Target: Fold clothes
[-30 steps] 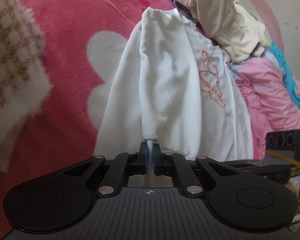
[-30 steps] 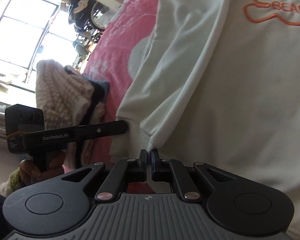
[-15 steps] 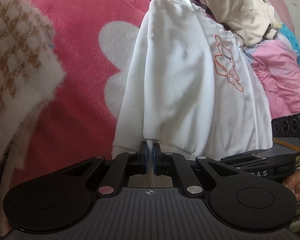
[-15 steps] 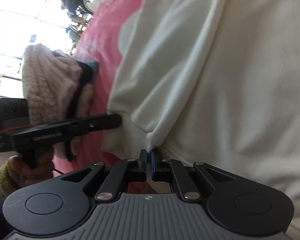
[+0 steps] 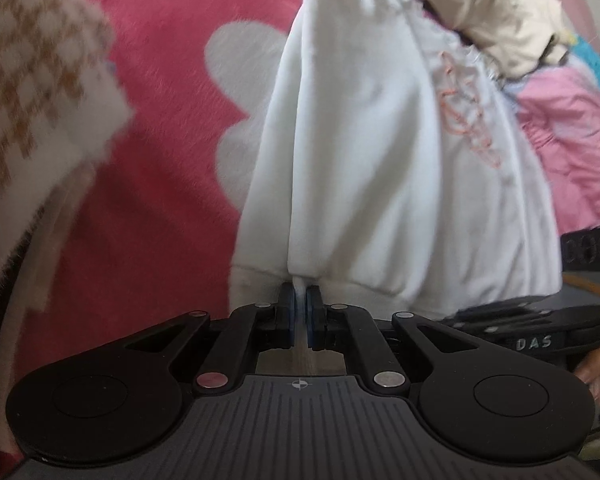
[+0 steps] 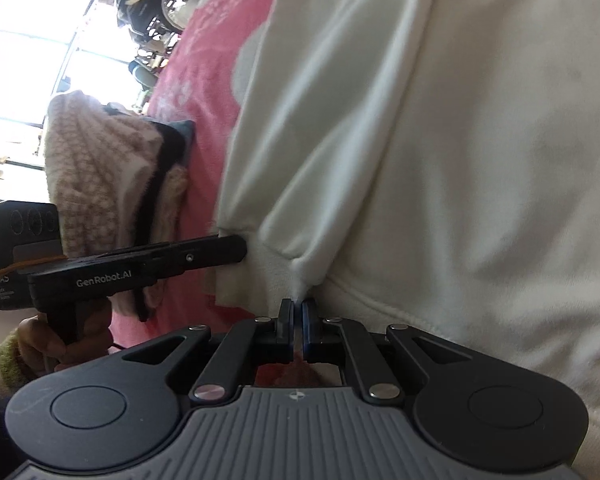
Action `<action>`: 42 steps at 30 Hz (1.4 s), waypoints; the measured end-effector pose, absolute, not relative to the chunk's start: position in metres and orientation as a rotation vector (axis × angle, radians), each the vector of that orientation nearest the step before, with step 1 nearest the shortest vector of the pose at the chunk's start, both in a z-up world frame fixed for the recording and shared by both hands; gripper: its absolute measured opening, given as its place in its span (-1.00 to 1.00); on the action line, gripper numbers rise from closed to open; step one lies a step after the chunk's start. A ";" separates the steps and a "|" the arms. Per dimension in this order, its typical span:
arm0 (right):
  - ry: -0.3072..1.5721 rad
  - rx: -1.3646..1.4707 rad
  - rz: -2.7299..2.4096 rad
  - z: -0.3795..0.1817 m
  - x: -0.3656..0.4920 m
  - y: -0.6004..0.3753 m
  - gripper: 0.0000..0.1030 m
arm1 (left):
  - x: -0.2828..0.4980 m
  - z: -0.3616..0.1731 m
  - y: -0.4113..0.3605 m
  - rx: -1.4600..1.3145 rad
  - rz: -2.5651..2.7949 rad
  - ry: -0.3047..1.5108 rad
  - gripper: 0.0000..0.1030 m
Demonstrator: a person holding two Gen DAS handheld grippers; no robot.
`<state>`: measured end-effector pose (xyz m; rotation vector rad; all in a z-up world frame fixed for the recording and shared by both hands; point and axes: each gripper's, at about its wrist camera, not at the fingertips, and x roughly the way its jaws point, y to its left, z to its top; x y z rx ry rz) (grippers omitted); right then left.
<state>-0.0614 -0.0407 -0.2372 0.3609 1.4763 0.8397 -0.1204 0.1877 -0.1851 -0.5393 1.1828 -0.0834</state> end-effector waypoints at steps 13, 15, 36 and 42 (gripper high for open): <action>1.150 0.306 0.725 -0.175 -0.011 -0.085 -0.47 | -0.121 -0.137 0.164 -0.347 -0.126 1.021 -0.58; 1.082 0.249 0.740 -0.167 -0.007 -0.075 -0.48 | -0.116 -0.145 0.153 -0.336 -0.153 1.025 -0.58; 0.739 -0.158 0.807 -0.129 0.066 -0.009 -0.51 | -0.025 -0.164 0.186 -0.477 0.140 0.783 -0.34; 0.832 -0.233 0.815 -0.124 0.134 0.057 -0.16 | 0.000 -0.189 0.183 -0.517 0.165 0.753 -0.34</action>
